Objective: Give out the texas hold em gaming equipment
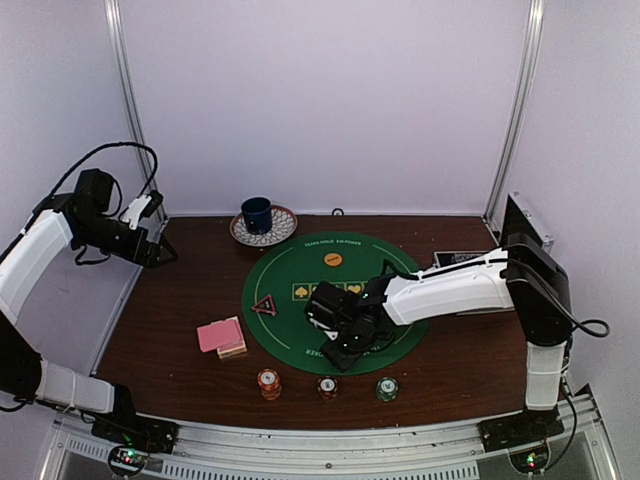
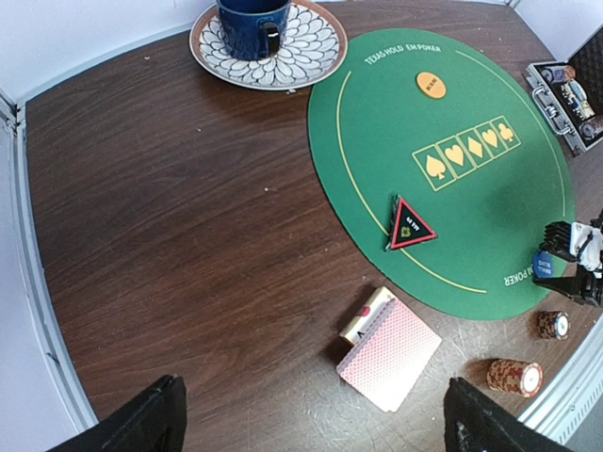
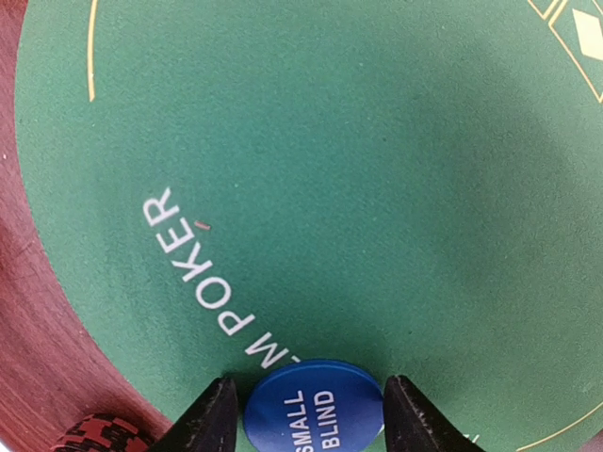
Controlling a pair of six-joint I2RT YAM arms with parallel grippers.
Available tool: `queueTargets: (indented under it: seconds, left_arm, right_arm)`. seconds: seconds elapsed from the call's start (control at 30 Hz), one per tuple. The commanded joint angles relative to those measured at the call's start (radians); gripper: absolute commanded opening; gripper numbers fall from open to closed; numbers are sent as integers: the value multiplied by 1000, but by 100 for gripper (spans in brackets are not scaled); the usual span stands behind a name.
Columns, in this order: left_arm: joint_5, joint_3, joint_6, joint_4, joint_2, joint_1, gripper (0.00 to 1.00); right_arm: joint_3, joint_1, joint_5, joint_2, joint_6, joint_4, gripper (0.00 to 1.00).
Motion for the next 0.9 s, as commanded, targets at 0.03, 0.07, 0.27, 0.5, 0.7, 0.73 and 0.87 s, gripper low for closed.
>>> queueTargets:
  seconds: [0.03, 0.07, 0.27, 0.5, 0.7, 0.73, 0.87]
  left_arm:
    - [16, 32, 8, -2, -8, 6, 97]
    - [17, 32, 8, -3, -7, 7, 98]
    - [18, 36, 9, -4, -6, 6, 98]
    - [19, 38, 14, -10, -5, 6, 98]
    - [27, 40, 18, -15, -3, 5, 98]
    - [26, 42, 17, -18, -1, 5, 97]
    - [29, 43, 18, -20, -2, 5, 97]
  right_arm:
    - [-62, 2, 91, -7, 16, -8, 52]
    - [-72, 1, 98, -13, 18, -8, 51]
    - [-132, -27, 113, -54, 39, -2, 46]
    - [-211, -82, 128, -125, 52, -8, 41]
    - [-283, -146, 134, -189, 50, -17, 40]
    - [-292, -155, 134, -197, 48, -17, 41]
    - [-316, -193, 125, -219, 45, -16, 40]
